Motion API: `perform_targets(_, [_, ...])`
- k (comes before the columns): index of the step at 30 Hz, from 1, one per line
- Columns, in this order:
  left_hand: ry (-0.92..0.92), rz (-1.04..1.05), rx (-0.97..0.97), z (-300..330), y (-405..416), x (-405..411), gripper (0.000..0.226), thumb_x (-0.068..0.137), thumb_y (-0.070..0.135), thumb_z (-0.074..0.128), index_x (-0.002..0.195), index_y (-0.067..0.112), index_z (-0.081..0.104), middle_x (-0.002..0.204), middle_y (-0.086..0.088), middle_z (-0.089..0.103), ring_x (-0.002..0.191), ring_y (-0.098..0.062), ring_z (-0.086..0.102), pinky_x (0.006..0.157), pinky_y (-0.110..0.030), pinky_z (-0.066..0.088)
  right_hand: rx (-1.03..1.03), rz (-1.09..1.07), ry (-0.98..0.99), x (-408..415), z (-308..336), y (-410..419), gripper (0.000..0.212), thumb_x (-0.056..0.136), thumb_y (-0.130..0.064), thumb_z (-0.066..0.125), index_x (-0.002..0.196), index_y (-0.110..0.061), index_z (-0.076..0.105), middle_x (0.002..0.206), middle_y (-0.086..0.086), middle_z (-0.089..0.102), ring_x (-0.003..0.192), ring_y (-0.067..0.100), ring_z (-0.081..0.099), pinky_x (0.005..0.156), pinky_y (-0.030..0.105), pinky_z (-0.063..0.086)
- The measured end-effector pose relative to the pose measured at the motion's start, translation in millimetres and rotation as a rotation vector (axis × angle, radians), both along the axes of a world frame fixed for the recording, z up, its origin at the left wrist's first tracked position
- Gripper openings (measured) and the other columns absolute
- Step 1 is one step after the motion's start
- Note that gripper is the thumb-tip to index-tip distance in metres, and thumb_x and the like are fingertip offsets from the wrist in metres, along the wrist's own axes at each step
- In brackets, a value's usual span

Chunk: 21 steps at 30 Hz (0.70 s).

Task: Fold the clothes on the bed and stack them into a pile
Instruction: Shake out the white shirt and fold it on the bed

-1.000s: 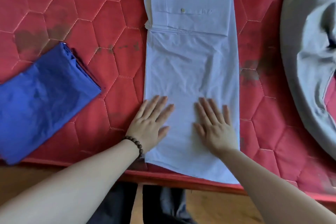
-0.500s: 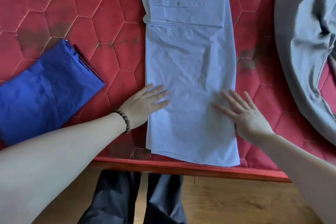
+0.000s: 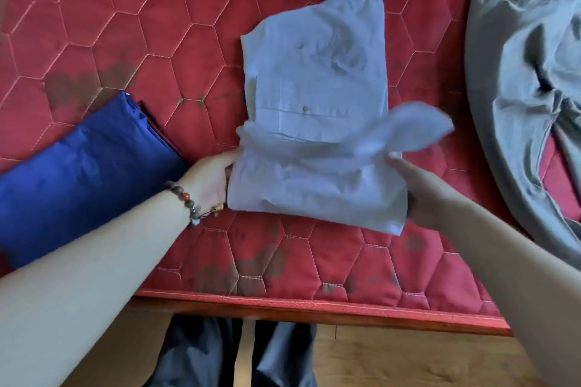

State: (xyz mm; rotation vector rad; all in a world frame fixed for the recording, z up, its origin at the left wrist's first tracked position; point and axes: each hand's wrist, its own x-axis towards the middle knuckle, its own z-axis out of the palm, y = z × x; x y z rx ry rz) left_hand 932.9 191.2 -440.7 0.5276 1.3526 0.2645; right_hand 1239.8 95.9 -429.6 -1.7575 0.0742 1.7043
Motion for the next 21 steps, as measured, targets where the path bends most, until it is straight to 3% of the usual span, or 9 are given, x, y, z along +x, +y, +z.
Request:
perform_targets(2, [0.106, -0.067, -0.048, -12.9, -9.9, -5.2, 0.028, 0.092, 0.036, 0.061, 0.099, 0.010, 0.071, 0.088, -0.011, 0.073, 0.072, -0.020, 0.070, 0.060, -0.029, 0.056, -0.061, 0.115, 0.030, -1.6, -15.0, -15.7, 0.032, 0.091, -0.041, 0.061, 0.105, -0.014, 0.069, 0.097, 0.004, 0.075, 0.085, 0.018, 0.073, 0.073, 0.035, 0.056])
perform_targets(5, [0.199, -0.127, -0.014, -28.9, -31.2, -19.1, 0.022, 0.095, 0.020, 0.061, 0.102, -0.001, 0.065, 0.097, -0.015, 0.072, 0.082, -0.026, 0.068, 0.072, -0.033, 0.056, -0.073, 0.142, -0.122, -6.9, -29.9, -47.2, 0.028, 0.088, -0.033, 0.067, 0.102, -0.009, 0.069, 0.091, 0.006, 0.076, 0.079, 0.019, 0.074, 0.064, 0.031, 0.058])
perform_targets(7, [0.211, -0.246, 0.028, -32.8, -46.3, -27.8, 0.025, 0.097, 0.015, 0.056, 0.103, -0.009, 0.062, 0.102, -0.018, 0.071, 0.086, -0.025, 0.068, 0.069, -0.030, 0.057, -0.040, 0.209, -0.253, -14.0, -34.5, -65.1, 0.022, 0.090, -0.028, 0.067, 0.098, -0.008, 0.070, 0.091, 0.008, 0.076, 0.079, 0.020, 0.073, 0.062, 0.029, 0.059])
perform_targets(9, [0.235, -0.317, 0.050, -32.0, -62.1, -34.3, 0.029, 0.099, 0.014, 0.053, 0.105, -0.014, 0.059, 0.101, -0.019, 0.072, 0.084, -0.022, 0.071, 0.065, -0.029, 0.059, -0.072, 0.293, -0.371, -21.3, -34.9, -86.1, 0.020, 0.093, -0.029, 0.062, 0.090, -0.011, 0.070, 0.092, 0.010, 0.075, 0.084, 0.025, 0.072, 0.073, 0.038, 0.059])
perform_targets(11, [0.256, -0.385, 0.055, -30.5, -77.2, -41.5, 0.025, 0.099, 0.015, 0.053, 0.100, -0.008, 0.063, 0.101, -0.019, 0.072, 0.086, -0.023, 0.071, 0.076, -0.041, 0.060, -0.110, 0.343, -0.391, -29.0, -30.5, -103.4, 0.021, 0.095, -0.029, 0.060, 0.089, -0.012, 0.070, 0.093, 0.010, 0.074, 0.086, 0.028, 0.069, 0.078, 0.041, 0.057])
perform_targets(13, [0.276, -0.441, 0.038, -29.9, -90.8, -51.0, 0.020, 0.098, 0.015, 0.055, 0.095, -0.001, 0.066, 0.100, -0.020, 0.072, 0.090, -0.027, 0.070, 0.085, -0.051, 0.056, -0.151, 0.390, -0.350, -36.9, -25.8, -118.3, 0.021, 0.095, -0.027, 0.060, 0.089, -0.010, 0.070, 0.089, 0.010, 0.074, 0.078, 0.024, 0.069, 0.068, 0.035, 0.055])
perform_targets(16, [0.263, -0.468, 0.009, -24.0, -104.0, -60.3, 0.012, 0.094, 0.015, 0.060, 0.096, 0.009, 0.070, 0.094, -0.013, 0.075, 0.092, -0.029, 0.071, 0.086, -0.052, 0.056, -0.156, 0.353, -0.240, -42.8, -18.0, -132.7, 0.021, 0.093, -0.024, 0.063, 0.093, -0.005, 0.069, 0.075, 0.003, 0.073, 0.058, 0.012, 0.067, 0.047, 0.020, 0.047])
perform_targets(19, [0.250, -0.421, 0.078, -18.6, -99.5, -56.4, 0.013, 0.092, 0.020, 0.062, 0.091, 0.010, 0.070, 0.088, -0.009, 0.075, 0.089, -0.027, 0.072, 0.086, -0.055, 0.055, -0.073, 0.226, -0.280, -40.6, -16.4, -126.6, 0.017, 0.091, -0.021, 0.065, 0.095, -0.005, 0.071, 0.090, 0.012, 0.075, 0.076, 0.023, 0.073, 0.062, 0.030, 0.054])
perform_targets(21, [0.261, -0.354, 0.159, -12.8, -86.5, -46.0, 0.021, 0.089, 0.026, 0.062, 0.086, 0.006, 0.067, 0.087, -0.019, 0.072, 0.083, -0.032, 0.069, 0.085, -0.061, 0.052, -0.008, 0.143, -0.328, -37.2, -16.1, -110.4, 0.014, 0.091, -0.019, 0.065, 0.094, -0.007, 0.071, 0.094, 0.015, 0.074, 0.083, 0.031, 0.072, 0.073, 0.039, 0.057])
